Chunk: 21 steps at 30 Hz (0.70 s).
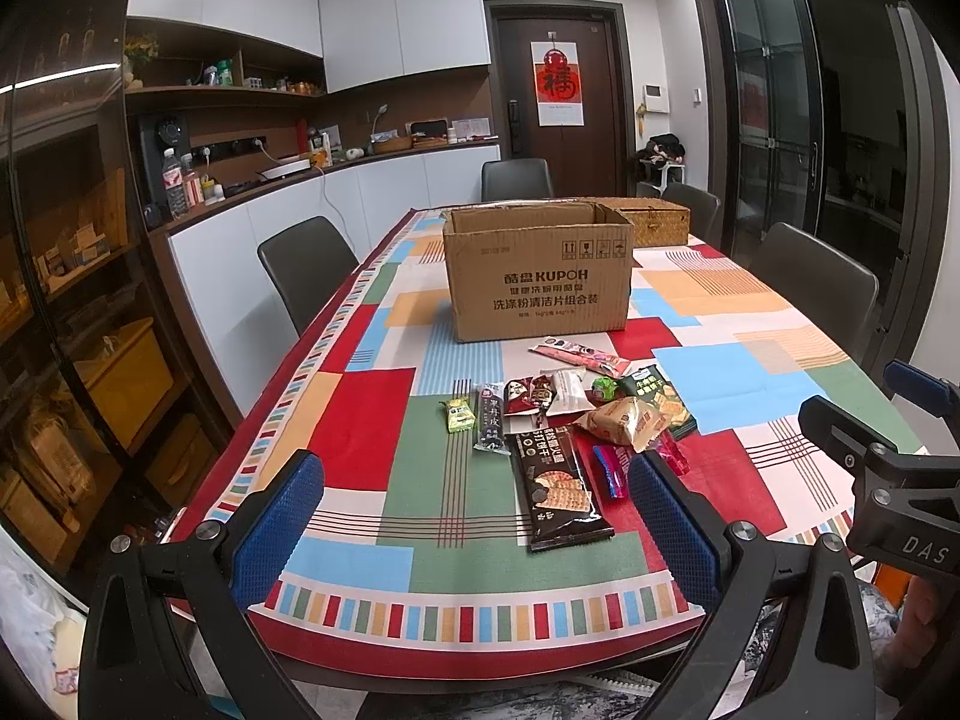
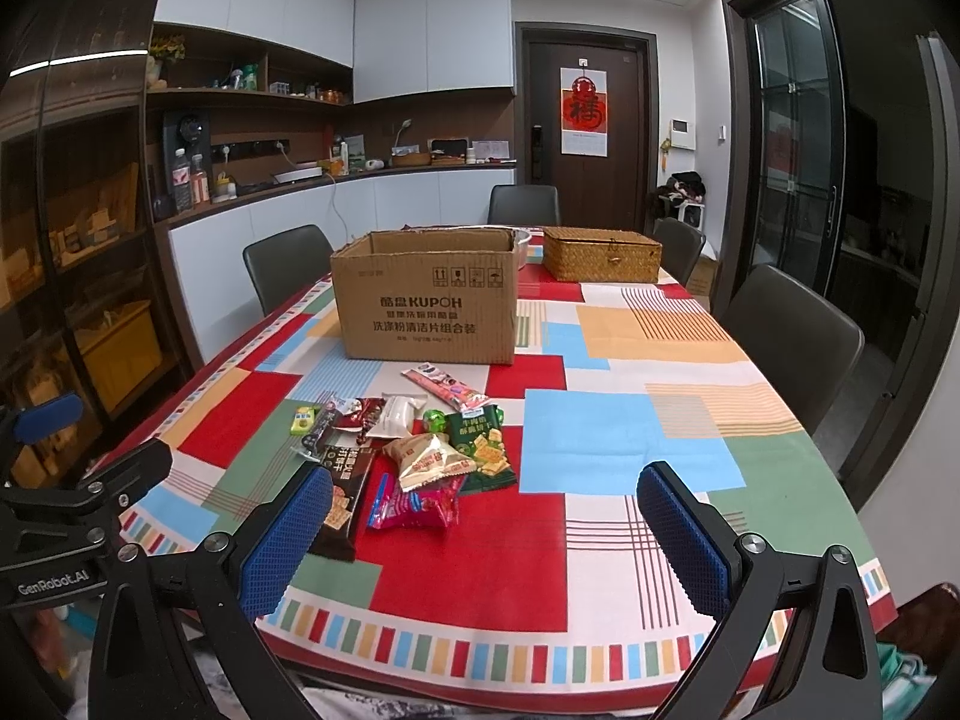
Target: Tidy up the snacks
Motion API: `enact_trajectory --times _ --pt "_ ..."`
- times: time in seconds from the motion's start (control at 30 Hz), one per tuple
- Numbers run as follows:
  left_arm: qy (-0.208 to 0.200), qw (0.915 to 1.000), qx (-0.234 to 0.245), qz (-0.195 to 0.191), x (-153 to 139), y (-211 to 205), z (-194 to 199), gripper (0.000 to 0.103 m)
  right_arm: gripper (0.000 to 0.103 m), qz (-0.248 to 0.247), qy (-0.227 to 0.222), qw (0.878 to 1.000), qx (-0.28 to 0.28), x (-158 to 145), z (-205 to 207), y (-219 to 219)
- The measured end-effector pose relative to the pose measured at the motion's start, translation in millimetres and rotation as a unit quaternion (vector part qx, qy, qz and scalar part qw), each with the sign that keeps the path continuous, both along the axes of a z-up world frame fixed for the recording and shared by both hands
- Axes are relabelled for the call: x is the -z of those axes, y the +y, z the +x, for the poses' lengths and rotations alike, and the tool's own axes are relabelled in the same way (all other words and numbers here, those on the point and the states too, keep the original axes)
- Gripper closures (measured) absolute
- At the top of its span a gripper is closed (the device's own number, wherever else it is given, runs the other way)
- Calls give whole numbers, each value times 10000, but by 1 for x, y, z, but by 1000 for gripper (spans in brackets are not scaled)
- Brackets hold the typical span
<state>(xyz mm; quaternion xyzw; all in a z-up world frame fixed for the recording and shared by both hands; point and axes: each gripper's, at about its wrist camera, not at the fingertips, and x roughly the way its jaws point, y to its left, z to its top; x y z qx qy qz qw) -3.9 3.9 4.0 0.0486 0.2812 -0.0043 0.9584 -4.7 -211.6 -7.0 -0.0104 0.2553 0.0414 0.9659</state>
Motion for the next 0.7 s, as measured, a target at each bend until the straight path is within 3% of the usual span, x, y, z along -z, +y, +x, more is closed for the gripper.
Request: enact_trajectory --times 0.7 --pt "114 9999 59 -18 3 -1 4 0 0 13 100 9999 -8 3 6 0"
